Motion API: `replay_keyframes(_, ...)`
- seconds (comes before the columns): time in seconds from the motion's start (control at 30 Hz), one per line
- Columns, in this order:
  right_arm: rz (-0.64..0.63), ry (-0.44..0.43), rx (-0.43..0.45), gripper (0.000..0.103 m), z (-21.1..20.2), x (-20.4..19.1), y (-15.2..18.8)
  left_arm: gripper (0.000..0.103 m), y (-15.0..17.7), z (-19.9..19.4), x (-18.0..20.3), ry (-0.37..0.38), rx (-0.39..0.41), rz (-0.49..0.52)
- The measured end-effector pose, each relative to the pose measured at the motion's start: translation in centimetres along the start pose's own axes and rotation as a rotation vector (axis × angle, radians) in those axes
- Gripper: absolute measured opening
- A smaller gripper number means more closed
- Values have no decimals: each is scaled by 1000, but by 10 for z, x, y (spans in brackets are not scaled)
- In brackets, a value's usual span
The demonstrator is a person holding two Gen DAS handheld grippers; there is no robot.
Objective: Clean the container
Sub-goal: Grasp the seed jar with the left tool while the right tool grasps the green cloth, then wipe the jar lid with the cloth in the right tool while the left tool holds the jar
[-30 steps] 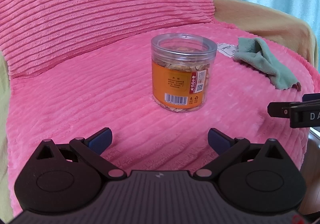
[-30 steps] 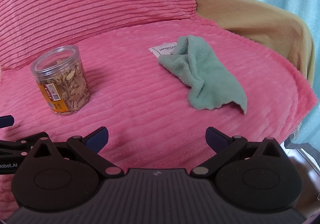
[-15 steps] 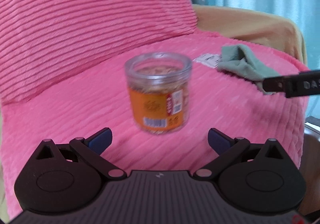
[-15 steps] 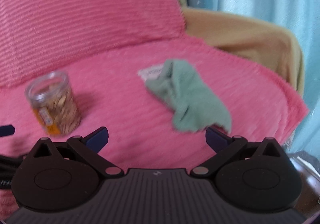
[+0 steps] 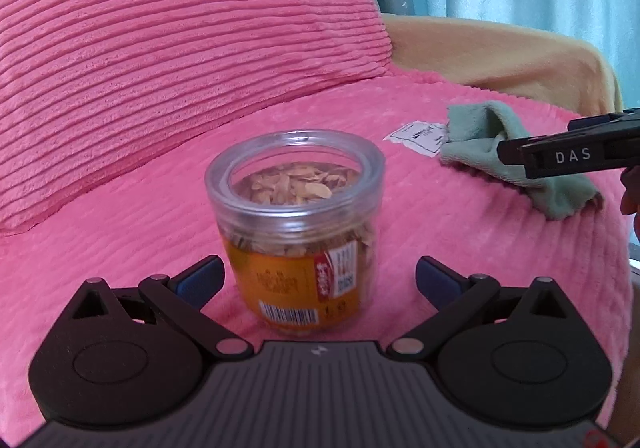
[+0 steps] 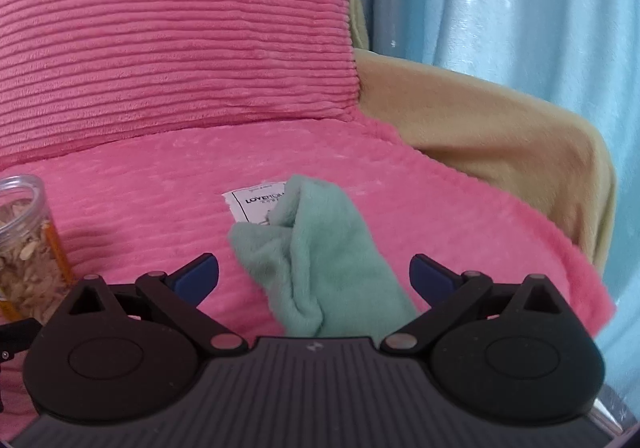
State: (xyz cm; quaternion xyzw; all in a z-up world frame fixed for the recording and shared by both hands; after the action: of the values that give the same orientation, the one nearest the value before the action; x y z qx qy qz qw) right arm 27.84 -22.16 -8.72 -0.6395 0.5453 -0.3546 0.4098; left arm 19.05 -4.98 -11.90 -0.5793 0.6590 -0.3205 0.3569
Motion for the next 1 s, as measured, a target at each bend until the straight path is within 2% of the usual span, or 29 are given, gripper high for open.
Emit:
replay_keyframes(0.17,-38,-20,-20,97,21,-10,2,102,-2,10,-8,-12,3,-43)
replay_keyframes(0.3,-47,-21,-47,87,34,-13,8,102,-10,8,-10,-2,32,-54)
replay_keyframes(0.37,-47,-16,-58,81,37,-13,10,97,-12,8,-11,11,40,-59)
replay_keyframes(0.4,-46,-13,-62,73,39,-13,11,90,-12,9,-10,22,37,-57)
replay_keyframes(0.47,-51,-10,-67,59,38,-13,12,86,-10,9,-9,28,37,-42)
replay_keyframes(0.53,-56,-7,-72,35,38,-12,13,85,-9,9,-8,30,37,-24)
replay_keyframes(0.6,-61,-5,-77,20,37,-12,14,85,-9,7,-8,48,33,-11)
replay_keyframes(0.73,-2,-54,-61,14,24,-14,4,85,-6,-1,-5,98,30,36)
replay_keyframes(0.9,140,-240,-22,14,-15,-37,-22,85,2,-12,-3,147,28,72)
replay_keyframes(1.0,200,-398,3,14,-45,-60,-39,85,6,-18,-2,175,27,91)
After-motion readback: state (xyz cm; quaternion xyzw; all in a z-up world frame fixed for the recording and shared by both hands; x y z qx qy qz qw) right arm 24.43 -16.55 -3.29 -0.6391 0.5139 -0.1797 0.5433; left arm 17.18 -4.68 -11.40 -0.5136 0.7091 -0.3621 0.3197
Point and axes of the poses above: each gripper's, at about its wrist camera, not at the fingertips, and z roughly the way its jaws point, x to its right, y to its underside, the point moved 10 cm from there along z, roughly the way its jaws point, and after that the axes turned 2 degrees about x, right-handed, at the moved point
